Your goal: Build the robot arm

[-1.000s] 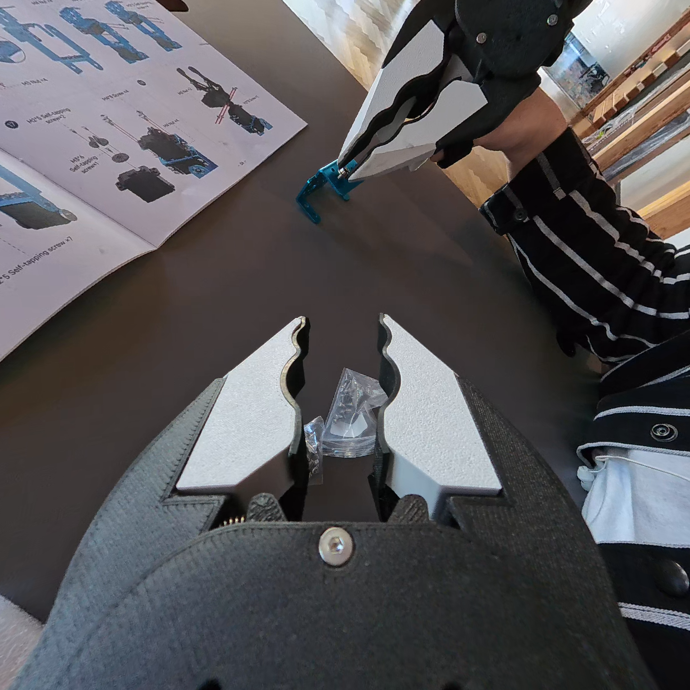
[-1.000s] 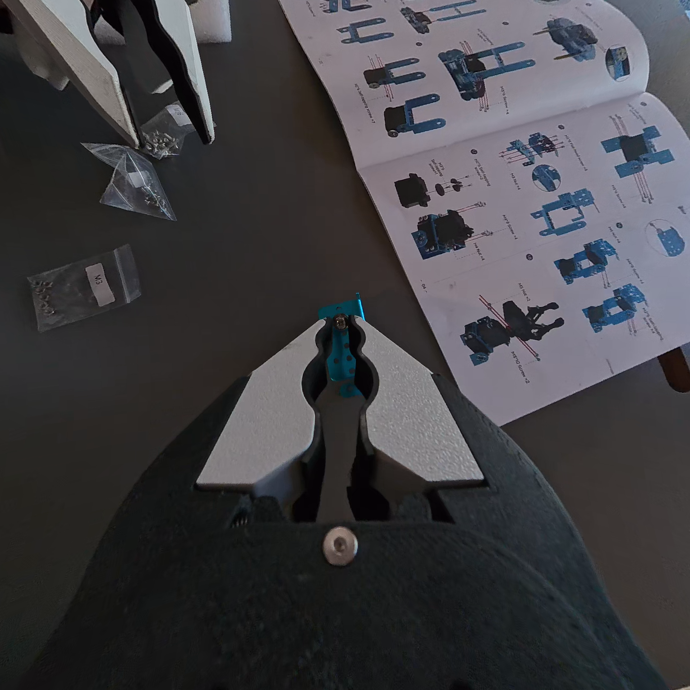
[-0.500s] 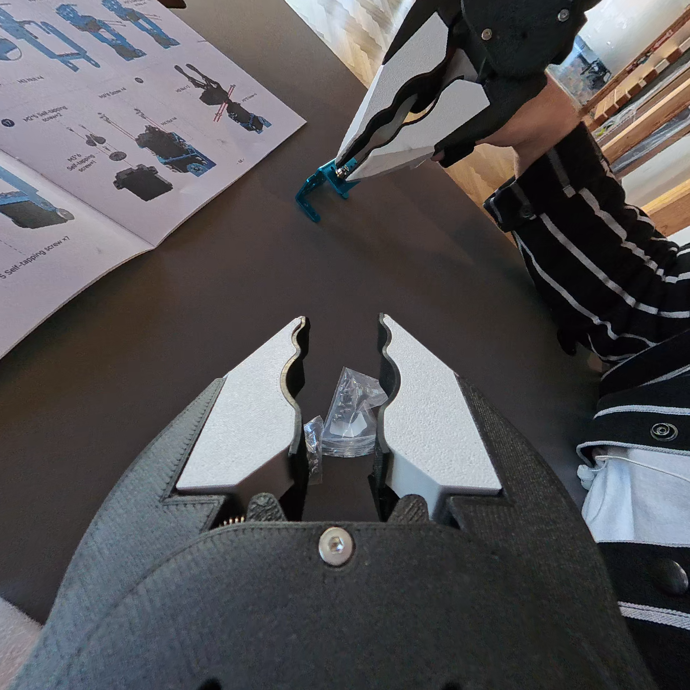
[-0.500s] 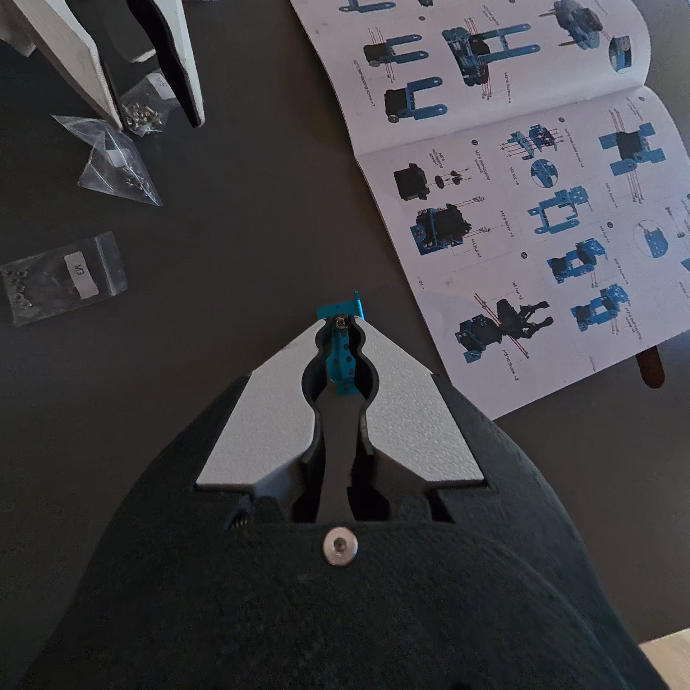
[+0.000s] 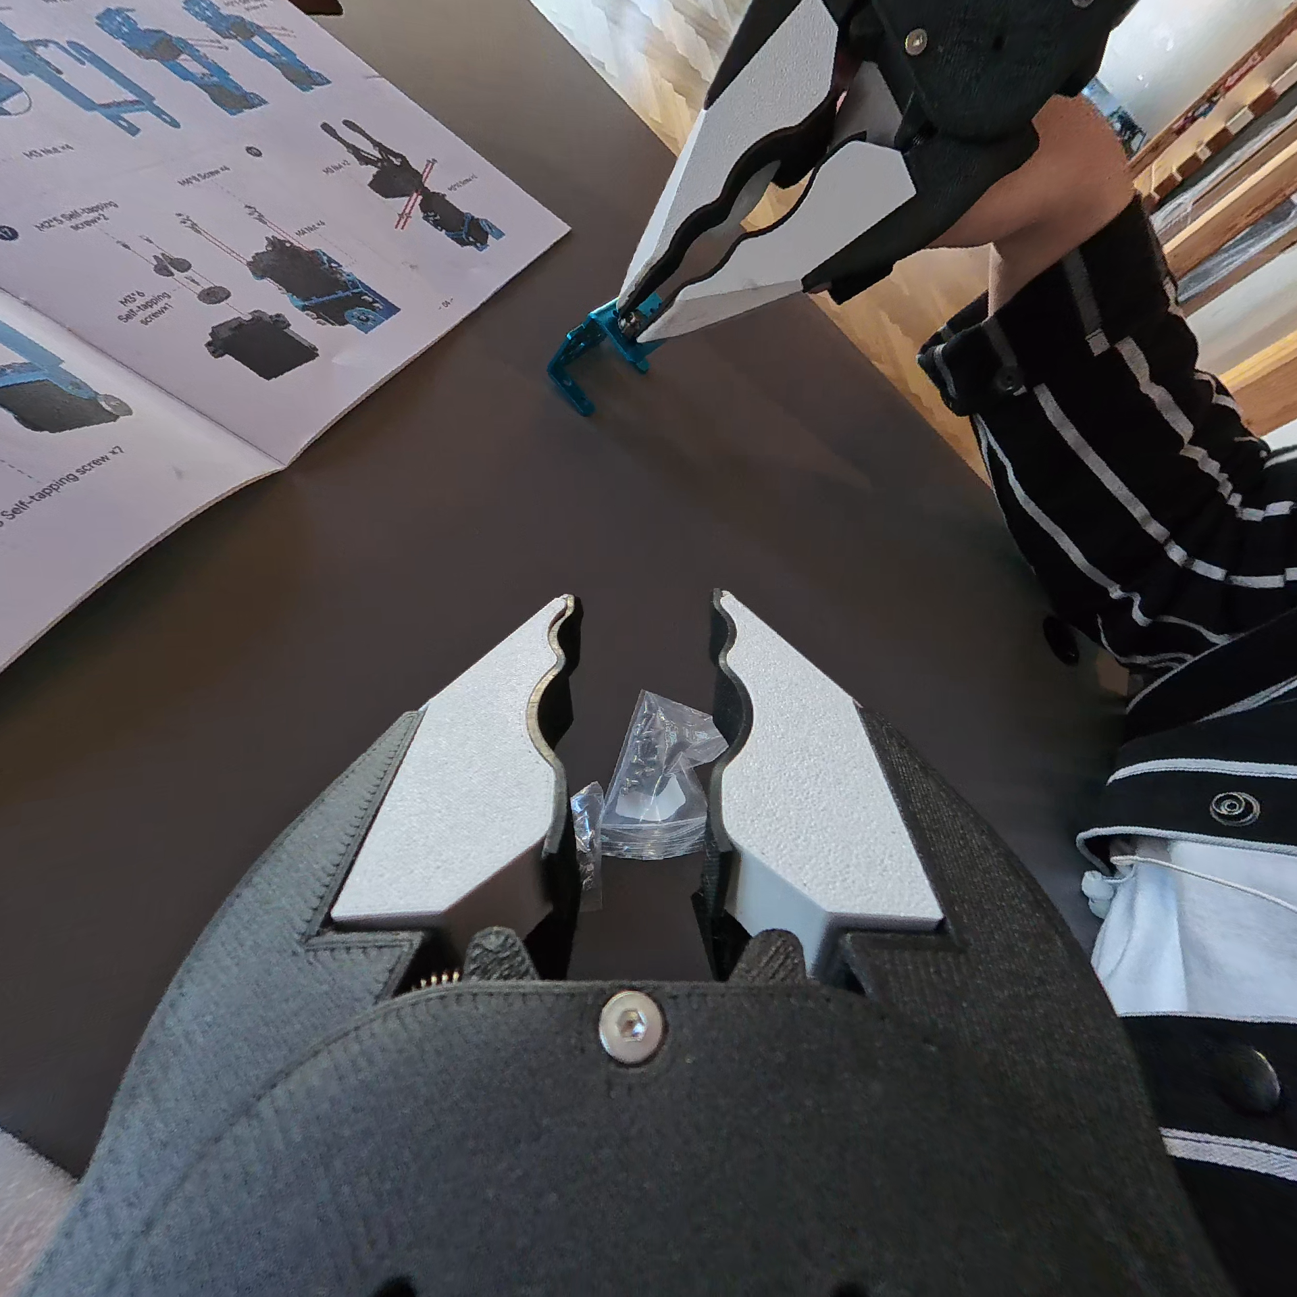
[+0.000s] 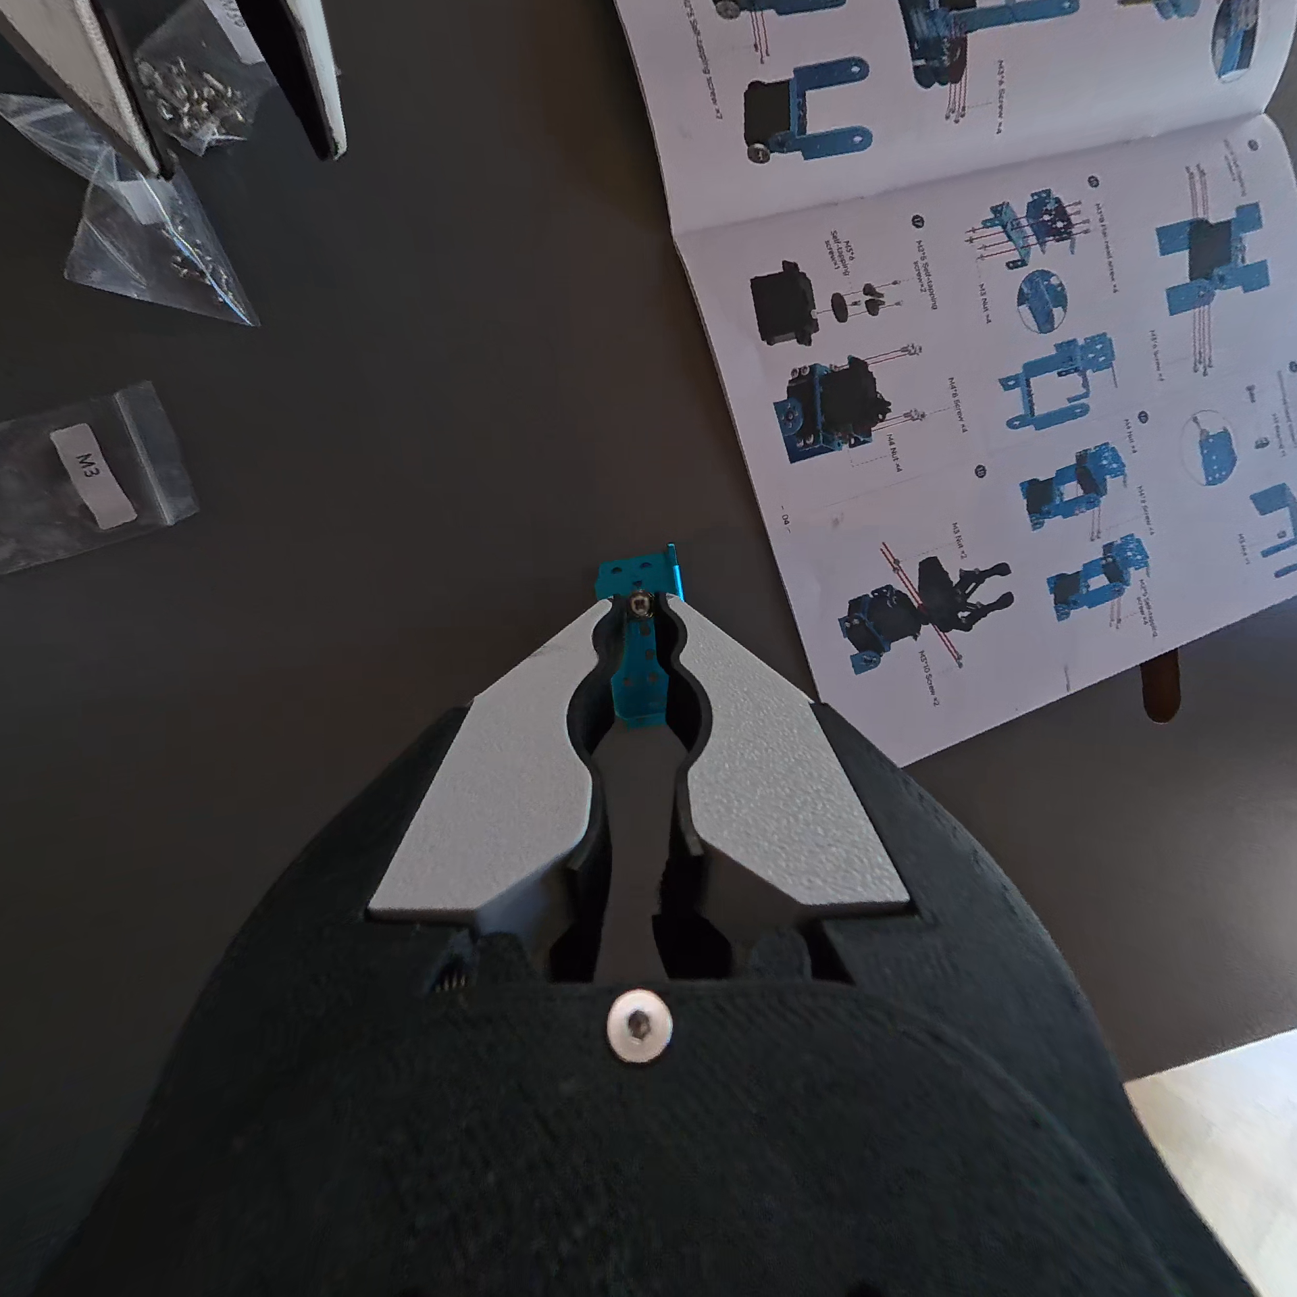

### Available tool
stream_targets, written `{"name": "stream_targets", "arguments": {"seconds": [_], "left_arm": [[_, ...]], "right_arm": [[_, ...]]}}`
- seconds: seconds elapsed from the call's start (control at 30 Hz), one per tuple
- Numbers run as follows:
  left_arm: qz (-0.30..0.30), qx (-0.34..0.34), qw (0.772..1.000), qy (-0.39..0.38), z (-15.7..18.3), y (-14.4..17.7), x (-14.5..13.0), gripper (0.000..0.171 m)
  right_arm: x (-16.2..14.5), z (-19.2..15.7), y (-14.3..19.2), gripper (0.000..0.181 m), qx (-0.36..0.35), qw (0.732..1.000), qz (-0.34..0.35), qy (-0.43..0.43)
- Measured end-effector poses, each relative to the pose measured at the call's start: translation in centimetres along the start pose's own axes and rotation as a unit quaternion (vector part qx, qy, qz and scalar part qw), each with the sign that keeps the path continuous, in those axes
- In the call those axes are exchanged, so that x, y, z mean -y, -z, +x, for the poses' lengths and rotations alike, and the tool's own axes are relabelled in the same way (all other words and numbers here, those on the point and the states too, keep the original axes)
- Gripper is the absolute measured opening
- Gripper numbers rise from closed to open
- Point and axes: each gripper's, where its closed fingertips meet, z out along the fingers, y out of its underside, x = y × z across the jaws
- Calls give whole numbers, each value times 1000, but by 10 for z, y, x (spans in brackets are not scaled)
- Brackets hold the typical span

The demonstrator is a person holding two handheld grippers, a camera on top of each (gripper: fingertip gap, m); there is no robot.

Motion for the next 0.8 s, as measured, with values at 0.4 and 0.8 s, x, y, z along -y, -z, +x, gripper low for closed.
{"name": "stream_targets", "arguments": {"seconds": [0.4, 0.8], "left_arm": [[-5, -2, 1000, 2, 0, -2, -2, 36], [-4, -2, 1000, 1, 1, -2, -2, 36]], "right_arm": [[-1, -1, 4, 15, 5, 1000, 0, 7], [11, 11, 13, 18, 45, 988, 124, -80]]}}
